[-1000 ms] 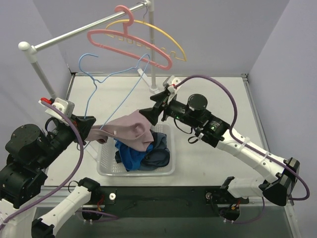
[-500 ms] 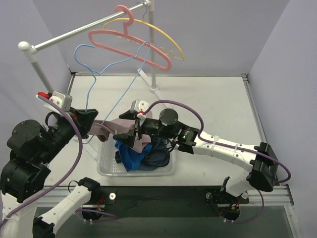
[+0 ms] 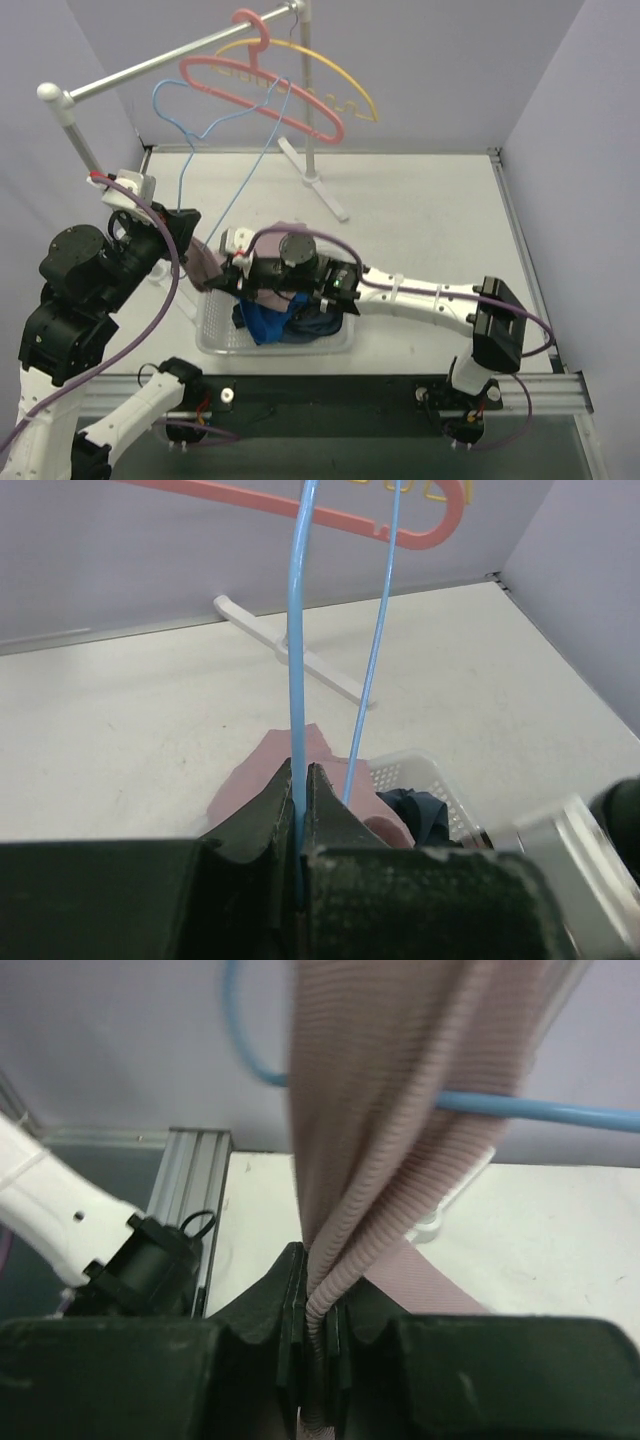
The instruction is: Remove the tank top from the hanger
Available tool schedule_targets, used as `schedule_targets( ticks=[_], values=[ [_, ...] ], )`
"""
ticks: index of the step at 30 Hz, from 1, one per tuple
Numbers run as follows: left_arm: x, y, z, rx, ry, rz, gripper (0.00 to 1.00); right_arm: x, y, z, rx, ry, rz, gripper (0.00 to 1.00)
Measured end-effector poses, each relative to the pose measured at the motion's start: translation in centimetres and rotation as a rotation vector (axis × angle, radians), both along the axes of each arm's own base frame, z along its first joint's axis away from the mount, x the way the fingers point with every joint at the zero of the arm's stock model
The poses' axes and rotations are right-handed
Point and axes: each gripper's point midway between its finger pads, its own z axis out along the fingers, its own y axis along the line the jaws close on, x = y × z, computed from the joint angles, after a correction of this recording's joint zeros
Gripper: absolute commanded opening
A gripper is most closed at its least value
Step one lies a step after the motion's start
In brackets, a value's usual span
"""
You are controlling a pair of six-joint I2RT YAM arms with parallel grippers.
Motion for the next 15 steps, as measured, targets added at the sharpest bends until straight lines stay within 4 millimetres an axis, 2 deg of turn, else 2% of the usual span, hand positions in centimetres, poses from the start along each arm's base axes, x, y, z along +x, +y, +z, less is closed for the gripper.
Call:
schedule_targets(
  ticks=[5,10,15],
  values=[
    [2.4,0.7,-1.5,0.048,0.078,0.094,0.00,-3.3,0.1,-2.0,-0.102,-0.098,0.073,0.00],
    [3.8,0.9,-3.0,0.090,0.149,0.142,0.00,-3.9,-0.8,-1.8,-0.137,-0.171,0.067,0.00],
    [3.7,1.2,-3.4,0.090,0.176,0.162,0.00,-4.4,-1.6,-2.5,-0.159,-0.209,0.044,0.00]
  ],
)
